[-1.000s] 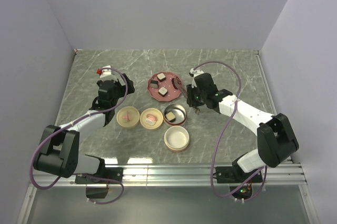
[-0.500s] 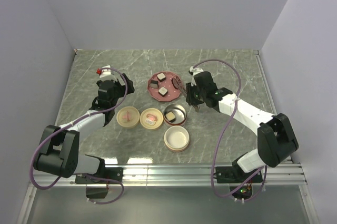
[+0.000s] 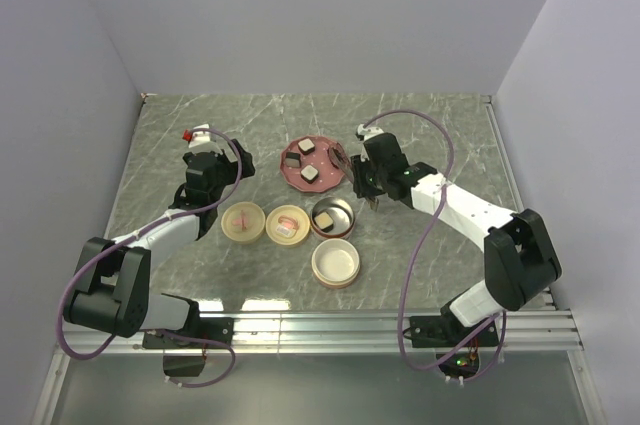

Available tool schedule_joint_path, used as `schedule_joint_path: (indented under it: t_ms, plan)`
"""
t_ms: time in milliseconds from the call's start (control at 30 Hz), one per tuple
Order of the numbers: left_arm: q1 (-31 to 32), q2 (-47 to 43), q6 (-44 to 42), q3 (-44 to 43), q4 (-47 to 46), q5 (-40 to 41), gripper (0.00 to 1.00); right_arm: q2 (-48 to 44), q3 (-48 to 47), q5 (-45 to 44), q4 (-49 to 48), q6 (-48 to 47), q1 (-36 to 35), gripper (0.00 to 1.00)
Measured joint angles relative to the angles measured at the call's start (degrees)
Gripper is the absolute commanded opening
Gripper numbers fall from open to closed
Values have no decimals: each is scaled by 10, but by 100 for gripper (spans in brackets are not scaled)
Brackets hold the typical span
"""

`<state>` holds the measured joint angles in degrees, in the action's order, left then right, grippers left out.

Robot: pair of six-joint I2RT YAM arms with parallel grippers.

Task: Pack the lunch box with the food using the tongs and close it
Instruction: Pick up the food using the clamp

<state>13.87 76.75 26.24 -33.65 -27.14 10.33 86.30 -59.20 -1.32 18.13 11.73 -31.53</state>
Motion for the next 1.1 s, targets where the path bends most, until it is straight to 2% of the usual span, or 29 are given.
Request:
schedule_joint_path:
  t_ms: [1100]
  plan:
    - [-1,0,2,0,0,-1,100,17,-9,-31,16,-3,-14,43]
